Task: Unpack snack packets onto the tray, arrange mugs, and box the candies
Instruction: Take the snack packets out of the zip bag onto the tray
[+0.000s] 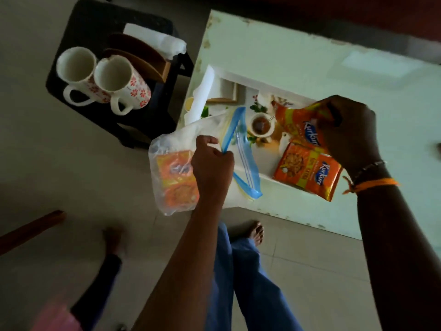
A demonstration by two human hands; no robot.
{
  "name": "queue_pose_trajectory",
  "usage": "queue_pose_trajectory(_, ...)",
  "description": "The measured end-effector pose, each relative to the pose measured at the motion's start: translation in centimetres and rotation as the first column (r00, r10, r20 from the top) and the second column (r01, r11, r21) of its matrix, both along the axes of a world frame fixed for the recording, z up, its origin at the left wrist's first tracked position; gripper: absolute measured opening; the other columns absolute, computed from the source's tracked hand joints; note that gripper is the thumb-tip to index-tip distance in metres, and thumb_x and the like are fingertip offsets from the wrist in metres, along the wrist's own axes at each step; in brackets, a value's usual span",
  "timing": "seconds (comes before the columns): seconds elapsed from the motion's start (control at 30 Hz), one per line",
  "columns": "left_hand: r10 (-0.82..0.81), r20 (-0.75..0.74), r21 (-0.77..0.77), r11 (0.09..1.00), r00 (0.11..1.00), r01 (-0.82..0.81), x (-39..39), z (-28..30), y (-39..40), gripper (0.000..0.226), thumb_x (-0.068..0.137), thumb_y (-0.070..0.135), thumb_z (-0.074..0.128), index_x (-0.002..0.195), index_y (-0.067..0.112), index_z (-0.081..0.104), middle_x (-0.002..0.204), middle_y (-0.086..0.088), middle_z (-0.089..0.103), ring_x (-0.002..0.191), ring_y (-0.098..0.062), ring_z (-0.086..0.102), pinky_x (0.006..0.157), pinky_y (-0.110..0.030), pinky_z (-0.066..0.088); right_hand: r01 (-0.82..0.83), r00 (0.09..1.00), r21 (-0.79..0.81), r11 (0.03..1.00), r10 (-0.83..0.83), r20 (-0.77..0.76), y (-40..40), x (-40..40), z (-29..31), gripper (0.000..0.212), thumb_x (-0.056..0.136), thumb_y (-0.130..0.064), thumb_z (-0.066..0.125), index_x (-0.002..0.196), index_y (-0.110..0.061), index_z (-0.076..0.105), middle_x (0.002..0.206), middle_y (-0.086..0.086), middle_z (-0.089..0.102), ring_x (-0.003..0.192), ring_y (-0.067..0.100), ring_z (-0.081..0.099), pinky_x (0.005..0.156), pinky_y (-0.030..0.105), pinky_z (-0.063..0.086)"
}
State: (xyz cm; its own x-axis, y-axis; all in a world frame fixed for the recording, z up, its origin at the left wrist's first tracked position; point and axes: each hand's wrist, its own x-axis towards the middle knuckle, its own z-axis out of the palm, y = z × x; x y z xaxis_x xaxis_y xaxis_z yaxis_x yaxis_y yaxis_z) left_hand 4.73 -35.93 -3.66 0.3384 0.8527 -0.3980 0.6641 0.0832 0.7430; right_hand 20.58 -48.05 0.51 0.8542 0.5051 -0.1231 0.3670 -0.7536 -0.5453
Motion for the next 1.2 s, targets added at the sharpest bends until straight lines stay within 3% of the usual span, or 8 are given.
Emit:
queue_pose_trajectory(0.17, -0.034, -0.010, 0.029, 0.999, 0.999, 0.034, 0.3, -0.5, -0.2, 0.030, 0.074, 0.005, 0.061, 0.102, 0.010, 0.054, 0.063, 0.015, 0.050, 0.059, -0.002, 0.050, 0.066, -0.028, 0.046, -0.287, 0.957, -0.175, 0.942, 0.273, -0.100, 3.7, 4.2, -4.1, 0.028, 0.081, -0.001, 0.047, 0.103, -0.009, 0.063, 0.112, 0.018, 0.066, 0.105, 0.037, 0.059, 0.086, 0.040, 0.048)
queue_pose_trajectory(0.27, -0.021, 0.002, 0.066, 0.998, 1.000, 0.021, 0.1, -0.9, -0.1, 0.025, 0.076, 0.008, 0.061, 0.100, 0.013, 0.055, 0.068, 0.017, 0.049, 0.060, 0.005, 0.053, 0.059, -0.014, 0.042, -0.427, 0.901, -0.263, 0.865, 0.382, -0.207, 6.6, 7.5, -6.1, 0.032, 0.084, -0.002, 0.044, 0.110, -0.012, 0.060, 0.123, 0.017, 0.059, 0.114, 0.035, 0.054, 0.097, 0.044, 0.046)
queue_pose_trajectory(0.37, -0.008, 0.025, 0.072, 0.997, 1.000, 0.006, -0.1, -1.1, 0.1, 0.022, 0.078, 0.008, 0.060, 0.096, 0.016, 0.053, 0.069, 0.017, 0.050, 0.062, 0.005, 0.054, 0.050, 0.000, 0.039, -0.406, 0.911, -0.270, 0.873, 0.363, -0.195, 8.6, 10.0, -6.8, 0.040, 0.086, -0.001, 0.042, 0.121, -0.017, 0.052, 0.130, 0.014, 0.054, 0.119, 0.034, 0.051, 0.099, 0.047, 0.046)
queue_pose_trajectory(0.6, 0.009, 0.051, 0.027, 1.000, 0.999, -0.010, 0.2, -0.7, 0.4, 0.021, 0.080, 0.007, 0.060, 0.099, 0.013, 0.054, 0.071, 0.013, 0.052, 0.063, -0.003, 0.054, 0.048, -0.005, 0.043, -0.365, 0.930, -0.140, 0.921, 0.367, -0.014, 7.6, 7.7, -5.1, 0.037, 0.086, 0.007, 0.041, 0.113, -0.009, 0.060, 0.122, 0.015, 0.059, 0.115, 0.030, 0.050, 0.092, 0.035, 0.042)
queue_pose_trajectory(0.7, 0.029, 0.076, 0.017, 0.999, 0.997, -0.031, 0.0, -0.2, 0.3, 0.021, 0.080, 0.005, 0.060, 0.099, 0.012, 0.053, 0.071, 0.013, 0.051, 0.059, 0.006, 0.057, 0.046, -0.004, 0.041, -0.366, 0.918, 0.042, 0.930, 0.368, -0.146, 6.8, 3.3, -3.8, 0.024, 0.084, 0.007, 0.047, 0.096, -0.002, 0.066, 0.100, 0.019, 0.069, 0.089, 0.022, 0.061, 0.076, 0.022, 0.045)
queue_pose_trajectory(0.77, 0.054, 0.093, 0.016, 0.998, 0.994, -0.055, -0.6, 0.1, 0.1, 0.022, 0.080, 0.004, 0.060, 0.099, 0.013, 0.054, 0.072, 0.014, 0.053, 0.061, 0.015, 0.054, 0.051, -0.004, 0.042, -0.400, 0.865, 0.066, 0.914, 0.401, -0.301, 6.5, -0.1, -3.6, 0.021, 0.083, 0.005, 0.049, 0.092, -0.001, 0.068, 0.092, 0.019, 0.071, 0.083, 0.024, 0.064, 0.078, 0.028, 0.050)
queue_pose_trajectory(1.0, 0.169, 0.234, -0.002, 0.985, 0.957, -0.174, -5.2, 2.0, 0.8, 0.026, 0.080, 0.004, 0.061, 0.084, 0.030, 0.055, 0.080, 0.009, 0.062, 0.065, 0.000, 0.060, 0.058, -0.011, 0.048, -0.466, 0.506, 0.172, 0.868, 0.421, -0.753, 9.3, -10.4, -6.2, 0.033, 0.087, 0.003, 0.050, 0.119, -0.005, 0.056, 0.123, 0.022, 0.058, 0.104, 0.028, 0.058, 0.095, 0.034, 0.046)
queue_pose_trajectory(1.2, 0.238, 0.263, 0.035, 0.966, 0.935, -0.256, -8.9, 3.1, 2.4, 0.032, 0.081, 0.002, 0.060, 0.078, 0.033, 0.054, 0.077, 0.012, 0.062, 0.064, 0.002, 0.062, 0.056, -0.013, 0.050, -0.550, 0.538, 0.015, 0.835, 0.368, -0.759, 13.5, -14.3, -10.1, 0.049, 0.083, 0.000, 0.050, 0.130, -0.015, 0.048, 0.140, 0.019, 0.038, 0.121, 0.038, 0.048, 0.104, 0.041, 0.042)
